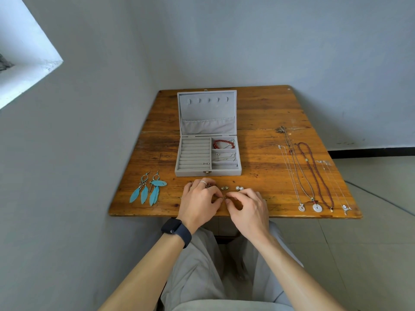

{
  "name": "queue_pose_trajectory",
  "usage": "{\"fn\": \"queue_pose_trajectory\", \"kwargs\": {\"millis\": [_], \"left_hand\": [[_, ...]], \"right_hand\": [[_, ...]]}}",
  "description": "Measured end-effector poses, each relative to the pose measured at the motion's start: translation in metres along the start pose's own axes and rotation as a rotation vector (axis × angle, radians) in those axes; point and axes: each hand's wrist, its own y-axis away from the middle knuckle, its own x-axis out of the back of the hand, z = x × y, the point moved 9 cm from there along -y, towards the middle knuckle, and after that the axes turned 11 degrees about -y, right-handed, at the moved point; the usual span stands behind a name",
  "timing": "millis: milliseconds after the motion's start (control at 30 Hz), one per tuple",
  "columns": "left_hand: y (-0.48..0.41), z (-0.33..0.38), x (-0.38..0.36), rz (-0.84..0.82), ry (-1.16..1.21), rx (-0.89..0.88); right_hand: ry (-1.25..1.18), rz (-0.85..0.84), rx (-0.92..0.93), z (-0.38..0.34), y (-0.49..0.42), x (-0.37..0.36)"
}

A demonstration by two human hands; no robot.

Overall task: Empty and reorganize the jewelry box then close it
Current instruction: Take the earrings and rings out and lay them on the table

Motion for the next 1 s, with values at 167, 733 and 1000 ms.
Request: {"fn": "queue_pose_trajectory", "kwargs": {"millis": [167, 733, 1000], "left_hand": [[0.001, -0.001, -0.002, 0.011, -0.005, 0.015], [0.005, 0.0, 0.02, 0.139, -0.124, -0.074], [-0.022, -0.031, 0.045, 0.18, -0.088, 0.019]], "right_hand": [[-0.009, -0.008, 0.003, -0.001, 0.0, 0.0], [-0.108, -0.163, 0.03, 0.0, 0.0, 0.01], [-0.048, -0.219, 0.158, -0.043, -0.052, 0.02]]}}
